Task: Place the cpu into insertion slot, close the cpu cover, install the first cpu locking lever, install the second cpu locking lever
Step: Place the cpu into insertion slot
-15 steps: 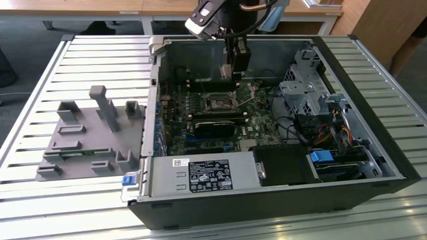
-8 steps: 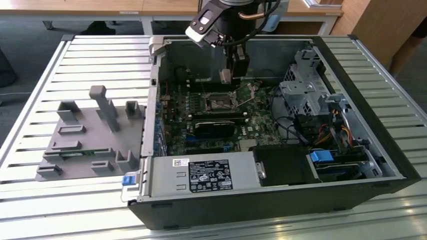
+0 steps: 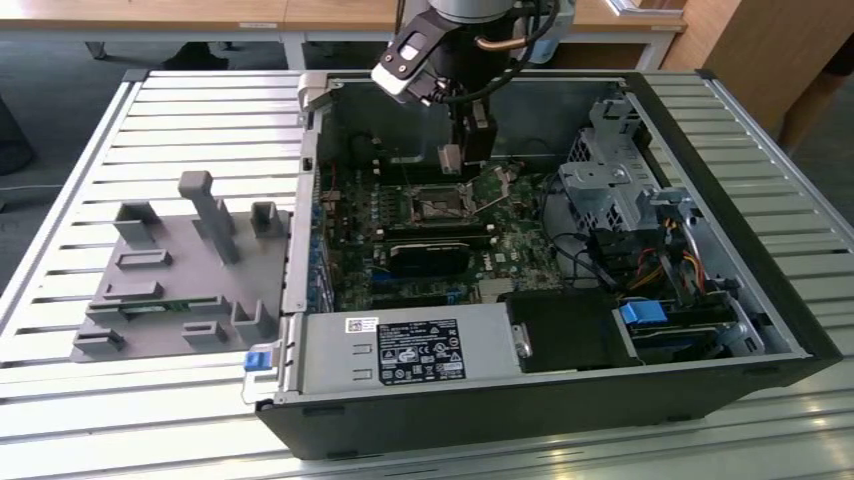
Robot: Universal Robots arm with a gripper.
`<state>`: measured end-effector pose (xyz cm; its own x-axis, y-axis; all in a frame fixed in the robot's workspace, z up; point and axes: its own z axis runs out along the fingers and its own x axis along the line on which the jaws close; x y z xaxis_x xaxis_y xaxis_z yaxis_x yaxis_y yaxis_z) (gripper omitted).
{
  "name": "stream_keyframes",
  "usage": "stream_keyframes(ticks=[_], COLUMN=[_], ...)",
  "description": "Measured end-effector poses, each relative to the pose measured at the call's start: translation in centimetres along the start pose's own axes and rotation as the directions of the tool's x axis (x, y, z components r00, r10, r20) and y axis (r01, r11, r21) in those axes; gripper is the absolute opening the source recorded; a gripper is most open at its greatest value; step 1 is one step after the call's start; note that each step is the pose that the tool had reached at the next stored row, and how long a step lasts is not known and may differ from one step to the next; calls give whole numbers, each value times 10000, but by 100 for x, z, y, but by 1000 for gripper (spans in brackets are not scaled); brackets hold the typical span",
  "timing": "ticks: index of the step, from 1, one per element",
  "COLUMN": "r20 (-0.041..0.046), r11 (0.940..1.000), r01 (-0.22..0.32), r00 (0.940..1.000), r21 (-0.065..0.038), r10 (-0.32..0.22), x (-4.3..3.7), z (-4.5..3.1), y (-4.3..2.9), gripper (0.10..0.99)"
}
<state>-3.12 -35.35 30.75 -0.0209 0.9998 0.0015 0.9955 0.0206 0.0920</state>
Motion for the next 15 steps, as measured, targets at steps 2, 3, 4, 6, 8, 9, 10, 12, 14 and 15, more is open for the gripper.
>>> stream_keyframes(ticks=[2,3,4,6,8,9,10,12,14,15], r20=[0,1,2,1,1,0,0,1,3,3], r11=[10000,10000,10000,10000,10000,10000,10000,10000,10000,10000], r01=[0,-1,-2,0,3,3,3,2,2,3], r00=[10000,10000,10000,10000,10000,10000,10000,10000,10000,10000], r21=[0,0,0,0,0,-1,-1,0,-1,-1], r10=[0,1,2,0,-3,-3,-3,-2,-2,-3], x=[3,6,11,38,89,113,132,155,173,176], z=[36,53,71,107,145,163,181,217,254,272], y=[-3,-5,-7,-9,-12,-13,-14,-17,-22,-23], gripper=[541,541,541,541,541,541,541,541,541,541])
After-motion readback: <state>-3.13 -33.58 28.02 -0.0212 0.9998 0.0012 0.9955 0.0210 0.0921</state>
